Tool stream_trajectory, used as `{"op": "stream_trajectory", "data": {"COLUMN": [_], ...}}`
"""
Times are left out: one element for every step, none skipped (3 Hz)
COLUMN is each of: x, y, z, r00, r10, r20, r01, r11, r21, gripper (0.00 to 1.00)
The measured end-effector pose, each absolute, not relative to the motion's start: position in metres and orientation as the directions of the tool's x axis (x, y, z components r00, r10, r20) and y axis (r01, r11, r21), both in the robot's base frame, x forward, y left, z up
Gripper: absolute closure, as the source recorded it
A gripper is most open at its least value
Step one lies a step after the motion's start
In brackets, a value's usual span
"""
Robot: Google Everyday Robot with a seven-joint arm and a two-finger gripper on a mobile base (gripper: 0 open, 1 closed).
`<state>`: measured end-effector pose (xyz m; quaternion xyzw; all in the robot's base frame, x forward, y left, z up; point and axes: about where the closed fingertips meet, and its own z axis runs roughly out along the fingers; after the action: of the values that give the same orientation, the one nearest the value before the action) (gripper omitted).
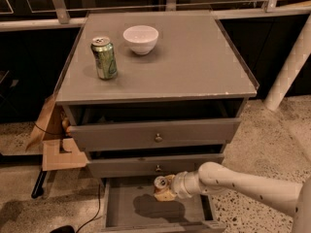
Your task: Pick orange can from bottom drawer and place on counter
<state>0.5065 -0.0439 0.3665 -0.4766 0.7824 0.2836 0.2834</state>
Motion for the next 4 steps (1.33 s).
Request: {"op": "stream_trajectory", "data": {"x": [0.508, 0.503, 0.492, 0.481], "y": [-0.042, -0.044, -0.055, -0.073], "z": [0.381, 0.425, 0.490, 0.568], "r00": [-0.392, -0.412, -0.430, -0.426], "r10": [-0.582, -0.557, -0.525, -0.519], "r20": [-0.712, -0.721, -0.734, -0.741], "r01": [-0.905, -0.894, -0.877, -0.861], "r11": [0.384, 0.399, 0.435, 0.483], "r21": [0.184, 0.202, 0.202, 0.157], "gripper": [1.00, 1.00, 1.00, 1.00]}}
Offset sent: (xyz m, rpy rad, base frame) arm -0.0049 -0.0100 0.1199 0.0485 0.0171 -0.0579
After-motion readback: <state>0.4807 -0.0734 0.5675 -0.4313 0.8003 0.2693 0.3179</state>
